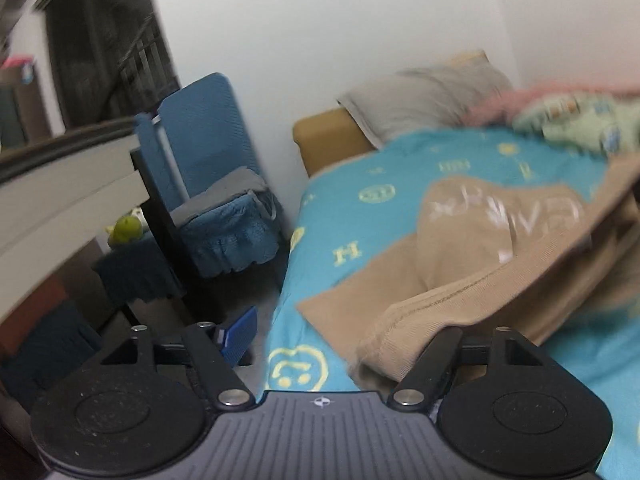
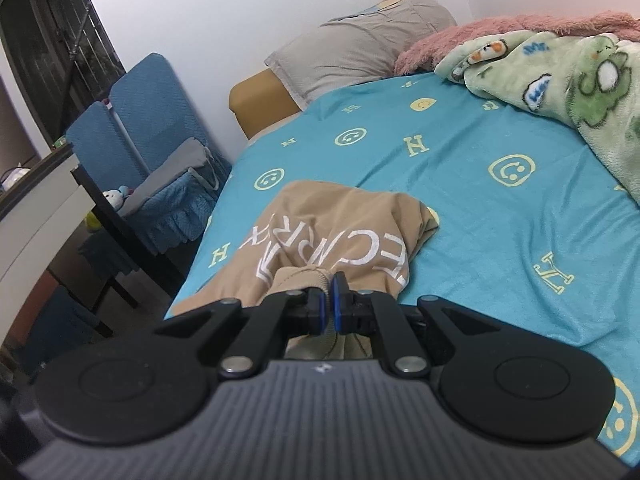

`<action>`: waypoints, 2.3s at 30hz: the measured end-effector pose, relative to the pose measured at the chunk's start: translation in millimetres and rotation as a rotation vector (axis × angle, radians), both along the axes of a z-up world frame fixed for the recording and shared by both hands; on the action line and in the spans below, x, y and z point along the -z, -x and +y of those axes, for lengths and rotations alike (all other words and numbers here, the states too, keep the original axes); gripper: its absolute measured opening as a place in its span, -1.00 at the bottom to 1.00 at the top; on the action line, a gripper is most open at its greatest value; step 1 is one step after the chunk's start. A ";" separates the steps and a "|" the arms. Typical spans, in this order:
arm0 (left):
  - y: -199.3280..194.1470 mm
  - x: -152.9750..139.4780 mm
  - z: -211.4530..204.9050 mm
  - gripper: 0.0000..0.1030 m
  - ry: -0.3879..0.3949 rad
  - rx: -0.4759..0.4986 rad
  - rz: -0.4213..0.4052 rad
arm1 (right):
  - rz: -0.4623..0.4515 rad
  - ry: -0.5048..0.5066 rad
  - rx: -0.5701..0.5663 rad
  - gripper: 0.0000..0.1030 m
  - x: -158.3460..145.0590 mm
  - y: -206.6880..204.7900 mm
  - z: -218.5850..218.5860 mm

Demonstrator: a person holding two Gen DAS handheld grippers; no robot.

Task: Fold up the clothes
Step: 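Raise the T-shirt high with both grippers to shake it open, then lower the T-shirt onto the bed and open both grippers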

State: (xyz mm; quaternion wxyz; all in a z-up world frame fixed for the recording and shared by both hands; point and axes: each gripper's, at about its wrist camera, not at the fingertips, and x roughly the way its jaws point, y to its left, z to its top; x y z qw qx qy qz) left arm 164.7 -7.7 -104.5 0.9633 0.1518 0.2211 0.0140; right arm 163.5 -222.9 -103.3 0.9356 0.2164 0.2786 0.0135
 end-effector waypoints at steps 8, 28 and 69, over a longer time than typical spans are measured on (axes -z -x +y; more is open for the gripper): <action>-4.4 6.5 -1.1 0.43 -0.043 -0.038 0.011 | 0.001 0.183 0.056 -0.73 7.2 4.5 11.8; 74.3 -259.2 29.5 0.47 0.406 -0.164 -0.440 | -0.343 0.354 0.251 0.97 -216.6 80.2 -12.4; -268.2 -193.4 -1.0 0.64 0.384 -0.063 -0.182 | -0.166 0.436 0.219 0.97 -161.5 -198.2 -83.1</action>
